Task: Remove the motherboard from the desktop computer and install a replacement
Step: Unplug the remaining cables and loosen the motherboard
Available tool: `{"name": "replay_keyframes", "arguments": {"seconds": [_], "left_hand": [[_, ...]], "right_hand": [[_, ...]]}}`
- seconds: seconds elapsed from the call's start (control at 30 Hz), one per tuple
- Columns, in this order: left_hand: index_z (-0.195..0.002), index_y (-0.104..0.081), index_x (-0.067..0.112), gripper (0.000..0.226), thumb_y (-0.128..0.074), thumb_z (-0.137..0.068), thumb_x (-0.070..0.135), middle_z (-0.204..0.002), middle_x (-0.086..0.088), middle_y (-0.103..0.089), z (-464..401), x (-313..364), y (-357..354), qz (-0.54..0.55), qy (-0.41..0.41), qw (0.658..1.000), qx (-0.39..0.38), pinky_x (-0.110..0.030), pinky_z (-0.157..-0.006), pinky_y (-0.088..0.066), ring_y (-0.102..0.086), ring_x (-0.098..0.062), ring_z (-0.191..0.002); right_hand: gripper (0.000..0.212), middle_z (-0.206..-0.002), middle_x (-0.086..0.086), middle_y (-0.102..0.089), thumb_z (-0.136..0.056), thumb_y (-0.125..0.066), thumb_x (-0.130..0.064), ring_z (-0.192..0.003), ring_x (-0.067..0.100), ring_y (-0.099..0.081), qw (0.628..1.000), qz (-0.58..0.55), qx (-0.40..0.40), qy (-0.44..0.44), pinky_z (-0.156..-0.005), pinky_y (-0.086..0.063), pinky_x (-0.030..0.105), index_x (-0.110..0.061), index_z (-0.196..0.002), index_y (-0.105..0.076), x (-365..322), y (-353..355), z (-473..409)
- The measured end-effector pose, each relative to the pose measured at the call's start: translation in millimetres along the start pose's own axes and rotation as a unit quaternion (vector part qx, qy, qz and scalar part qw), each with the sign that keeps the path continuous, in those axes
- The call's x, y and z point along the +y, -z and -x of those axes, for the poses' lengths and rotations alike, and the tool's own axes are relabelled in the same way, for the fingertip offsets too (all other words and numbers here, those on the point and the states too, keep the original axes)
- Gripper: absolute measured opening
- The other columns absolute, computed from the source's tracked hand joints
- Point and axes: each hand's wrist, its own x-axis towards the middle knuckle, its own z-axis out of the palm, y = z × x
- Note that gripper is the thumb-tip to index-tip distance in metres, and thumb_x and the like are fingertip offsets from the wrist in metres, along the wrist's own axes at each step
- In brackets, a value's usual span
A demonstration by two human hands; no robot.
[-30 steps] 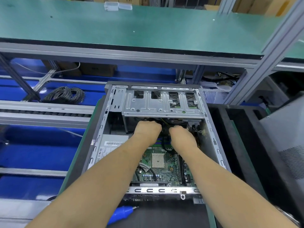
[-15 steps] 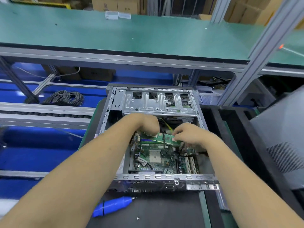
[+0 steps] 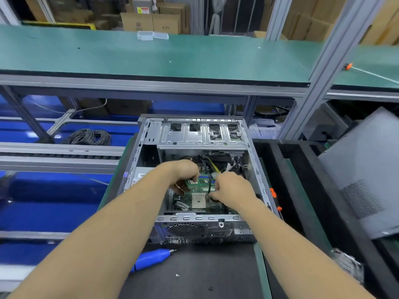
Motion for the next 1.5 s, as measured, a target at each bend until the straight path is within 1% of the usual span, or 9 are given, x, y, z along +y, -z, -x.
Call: {"name": "replay_keyframes", "arguments": {"seconds": [0.1, 0.27, 0.53, 0.7, 0.87, 0.9, 0.97, 1.07, 1.5], "left_hand": [[-0.096, -0.048, 0.01, 0.011, -0.045, -0.086, 0.005, -0.083, -0.014, -0.052, 4.2, -1.5, -2.4, 0.013, 0.018, 1.0, 0.021, -0.033, -0.055, -0.056, -0.059, -0.025, -0.05], [-0.078, -0.056, 0.015, 0.013, -0.054, -0.089, 0.022, -0.078, -0.004, -0.063, 27.4, 20.7, 8.2, -0.283, -0.08, 0.932, 0.211, -0.028, -0.059, -0.043, -0.057, -0.02, -0.065], [-0.077, -0.07, 0.007, 0.012, -0.066, -0.088, 0.003, -0.064, -0.005, -0.063, 27.4, 62.4, -9.2, 0.041, -0.192, 0.979, 0.051, -0.023, -0.053, -0.049, -0.058, -0.012, -0.053], [-0.081, -0.069, 0.011, 0.014, -0.069, -0.093, 0.018, -0.063, -0.002, -0.067, 8.3, 83.7, -53.9, 0.141, -0.226, 0.963, -0.031, -0.031, -0.065, -0.051, -0.058, -0.016, -0.058], [-0.104, -0.065, 0.019, 0.022, -0.052, -0.101, 0.037, -0.095, 0.002, -0.068, -17.4, 98.1, -81.8, -0.068, -0.303, 0.934, 0.175, -0.037, -0.079, -0.055, -0.064, -0.019, -0.084], [-0.105, -0.062, 0.02, 0.022, -0.047, -0.102, 0.036, -0.096, 0.002, -0.065, -20.9, 97.0, -87.5, -0.106, -0.31, 0.925, 0.194, -0.04, -0.079, -0.055, -0.062, -0.02, -0.085], [-0.106, -0.058, 0.019, 0.025, -0.039, -0.103, 0.035, -0.102, 0.002, -0.062, -29.6, 92.9, -100.3, -0.252, -0.338, 0.865, 0.271, -0.044, -0.079, -0.054, -0.057, -0.023, -0.093], [-0.113, -0.055, 0.018, 0.03, -0.034, -0.101, 0.035, -0.113, 0.002, -0.058, -39.6, 86.1, -112.1, -0.354, -0.352, 0.788, 0.362, -0.041, -0.082, -0.047, -0.05, -0.024, -0.101], [-0.111, -0.058, 0.016, 0.034, -0.031, -0.098, 0.03, -0.111, 0.0, -0.058, -46.5, 77.1, -116.9, -0.353, -0.365, 0.755, 0.416, -0.039, -0.075, -0.041, -0.052, -0.025, -0.088]], "right_hand": [[0.032, -0.082, 0.004, -0.065, -0.085, -0.071, -0.043, -0.071, 0.024, -0.063, 0.999, 0.01, -0.044, 0.009, -0.065, -0.055, 0.035, -0.012, -0.086, -0.066, -3.0, -2.4, -2.3], [0.041, -0.056, 0.006, -0.054, -0.095, -0.057, -0.032, -0.047, 0.019, -0.046, 0.977, -0.202, 0.008, -0.062, -0.054, -0.046, 0.026, -0.007, -0.062, -0.055, 7.3, -6.1, -8.4], [0.037, -0.088, 0.007, -0.077, -0.1, -0.052, -0.044, -0.074, 0.02, -0.073, 0.711, -0.686, 0.072, -0.139, -0.051, -0.054, 0.03, -0.014, -0.098, -0.073, 33.6, 42.4, -2.9], [0.017, -0.083, 0.012, -0.075, -0.094, -0.064, -0.018, -0.077, 0.029, -0.07, 0.784, -0.576, 0.195, -0.129, -0.073, -0.057, 0.049, -0.013, -0.084, -0.076, 78.4, 55.8, -0.4], [0.018, -0.086, 0.02, -0.071, -0.093, -0.06, -0.012, -0.077, 0.028, -0.064, 0.755, -0.576, 0.233, -0.211, -0.073, -0.054, 0.036, -0.005, -0.088, -0.076, 146.7, 42.0, -7.9], [0.019, -0.085, 0.026, -0.068, -0.091, -0.06, -0.011, -0.072, 0.018, -0.053, 0.774, -0.548, 0.217, -0.231, -0.068, -0.052, 0.031, 0.002, -0.091, -0.074, 157.1, 29.5, -9.4], [0.022, -0.091, 0.028, -0.068, -0.09, -0.061, -0.01, -0.093, 0.046, -0.063, 0.816, -0.489, 0.165, -0.261, -0.073, -0.055, 0.034, 0.009, -0.097, -0.07, 169.5, 1.0, -12.1], [0.015, -0.087, 0.013, -0.073, -0.092, -0.065, -0.014, -0.082, 0.03, -0.066, 0.861, -0.431, 0.082, -0.255, -0.069, -0.05, 0.032, -0.003, -0.088, -0.074, 175.0, -34.9, -15.0], [0.008, -0.057, 0.011, -0.056, -0.081, -0.06, -0.011, -0.038, 0.021, -0.05, 0.851, -0.389, -0.197, -0.294, -0.045, -0.038, 0.023, -0.006, -0.083, -0.053, 168.1, -61.6, -0.6]]}}
